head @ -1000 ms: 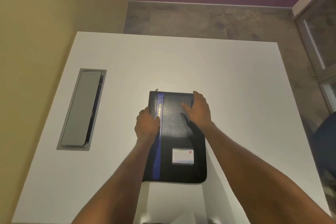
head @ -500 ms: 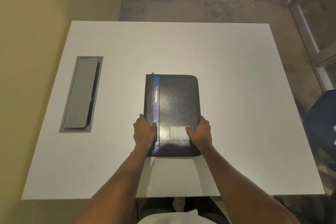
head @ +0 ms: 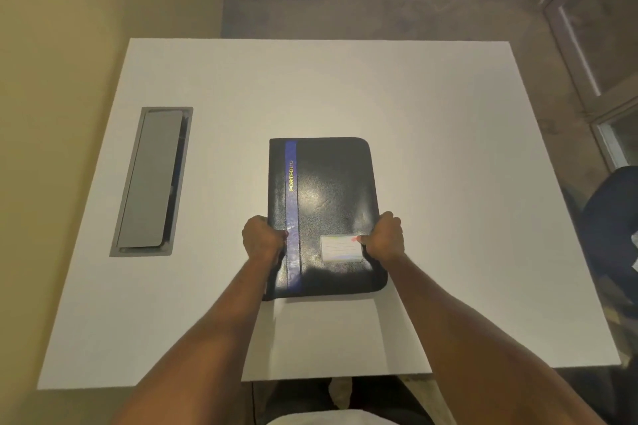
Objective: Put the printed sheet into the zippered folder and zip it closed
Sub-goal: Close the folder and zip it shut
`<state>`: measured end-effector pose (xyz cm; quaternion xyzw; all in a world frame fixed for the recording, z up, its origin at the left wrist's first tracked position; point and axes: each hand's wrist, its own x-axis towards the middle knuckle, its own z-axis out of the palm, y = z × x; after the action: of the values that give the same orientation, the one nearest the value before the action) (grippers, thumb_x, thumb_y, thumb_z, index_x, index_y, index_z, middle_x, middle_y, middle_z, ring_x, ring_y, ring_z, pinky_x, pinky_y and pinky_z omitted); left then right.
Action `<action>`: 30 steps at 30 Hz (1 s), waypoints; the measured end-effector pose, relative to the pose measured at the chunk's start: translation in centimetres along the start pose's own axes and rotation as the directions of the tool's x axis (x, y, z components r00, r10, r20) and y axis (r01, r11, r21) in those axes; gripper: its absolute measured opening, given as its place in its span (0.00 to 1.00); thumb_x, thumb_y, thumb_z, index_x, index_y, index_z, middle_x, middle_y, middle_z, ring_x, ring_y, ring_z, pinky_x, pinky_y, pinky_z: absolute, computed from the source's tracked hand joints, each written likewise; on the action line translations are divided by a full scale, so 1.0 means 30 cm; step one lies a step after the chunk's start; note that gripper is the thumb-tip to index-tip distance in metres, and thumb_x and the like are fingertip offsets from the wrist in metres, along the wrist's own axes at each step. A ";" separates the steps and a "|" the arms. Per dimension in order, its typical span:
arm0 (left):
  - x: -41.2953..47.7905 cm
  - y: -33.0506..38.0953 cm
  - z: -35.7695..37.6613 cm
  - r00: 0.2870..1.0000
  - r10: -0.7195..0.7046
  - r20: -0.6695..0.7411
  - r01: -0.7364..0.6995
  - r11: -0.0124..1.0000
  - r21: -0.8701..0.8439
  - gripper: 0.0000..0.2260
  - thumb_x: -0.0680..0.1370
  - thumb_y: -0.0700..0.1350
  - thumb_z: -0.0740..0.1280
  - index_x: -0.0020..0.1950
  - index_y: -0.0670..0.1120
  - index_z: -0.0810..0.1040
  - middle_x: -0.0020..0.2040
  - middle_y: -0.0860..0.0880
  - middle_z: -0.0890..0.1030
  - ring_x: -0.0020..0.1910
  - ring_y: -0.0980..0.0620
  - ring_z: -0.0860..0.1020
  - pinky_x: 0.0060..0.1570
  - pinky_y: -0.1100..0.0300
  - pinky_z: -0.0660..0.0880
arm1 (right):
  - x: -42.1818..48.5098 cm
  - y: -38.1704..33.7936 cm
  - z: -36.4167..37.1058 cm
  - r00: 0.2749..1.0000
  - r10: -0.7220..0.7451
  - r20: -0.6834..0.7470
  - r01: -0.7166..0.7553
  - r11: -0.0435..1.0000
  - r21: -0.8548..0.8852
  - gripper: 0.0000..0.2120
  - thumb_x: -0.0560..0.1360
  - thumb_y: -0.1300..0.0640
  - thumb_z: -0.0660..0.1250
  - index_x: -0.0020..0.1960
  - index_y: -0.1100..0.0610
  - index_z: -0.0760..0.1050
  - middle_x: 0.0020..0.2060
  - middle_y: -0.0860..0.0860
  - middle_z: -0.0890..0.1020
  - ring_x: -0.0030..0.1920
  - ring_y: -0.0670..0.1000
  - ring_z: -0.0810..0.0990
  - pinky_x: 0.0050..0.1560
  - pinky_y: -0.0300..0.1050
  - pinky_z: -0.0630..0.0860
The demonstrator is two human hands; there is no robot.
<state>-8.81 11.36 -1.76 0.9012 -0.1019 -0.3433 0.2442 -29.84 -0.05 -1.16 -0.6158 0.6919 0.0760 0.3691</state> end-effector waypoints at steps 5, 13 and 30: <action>0.093 0.051 -0.104 0.999 0.016 -0.031 -0.016 1.000 -0.011 0.13 0.70 0.41 0.83 0.45 0.39 0.81 0.44 0.40 0.85 0.45 0.40 0.85 0.51 0.44 0.84 | 0.018 -0.163 -0.006 0.998 -0.064 -0.021 0.065 0.998 0.022 0.34 0.70 0.54 0.82 0.68 0.63 0.69 0.66 0.60 0.73 0.68 0.61 0.75 0.67 0.56 0.76; 0.319 0.204 -0.275 0.996 0.039 -0.079 -0.043 0.998 -0.045 0.15 0.71 0.42 0.83 0.52 0.38 0.84 0.51 0.39 0.87 0.44 0.43 0.82 0.48 0.52 0.80 | 0.124 -0.462 -0.017 0.988 -0.144 -0.046 0.147 0.986 0.078 0.34 0.70 0.54 0.83 0.67 0.63 0.69 0.65 0.60 0.74 0.67 0.61 0.76 0.66 0.56 0.77; 0.801 0.373 -0.344 0.994 0.043 -0.096 -0.042 0.999 0.015 0.16 0.69 0.42 0.84 0.51 0.36 0.85 0.50 0.38 0.87 0.47 0.41 0.84 0.52 0.49 0.83 | 0.490 -0.823 0.104 0.990 -0.143 -0.021 0.144 0.988 0.057 0.33 0.71 0.53 0.81 0.67 0.62 0.68 0.65 0.60 0.73 0.67 0.62 0.76 0.68 0.56 0.76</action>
<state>15.79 -2.89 -3.06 0.9160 -0.1113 -0.2934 0.2501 -5.67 -15.69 -3.65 -0.6535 0.6510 0.0239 0.3854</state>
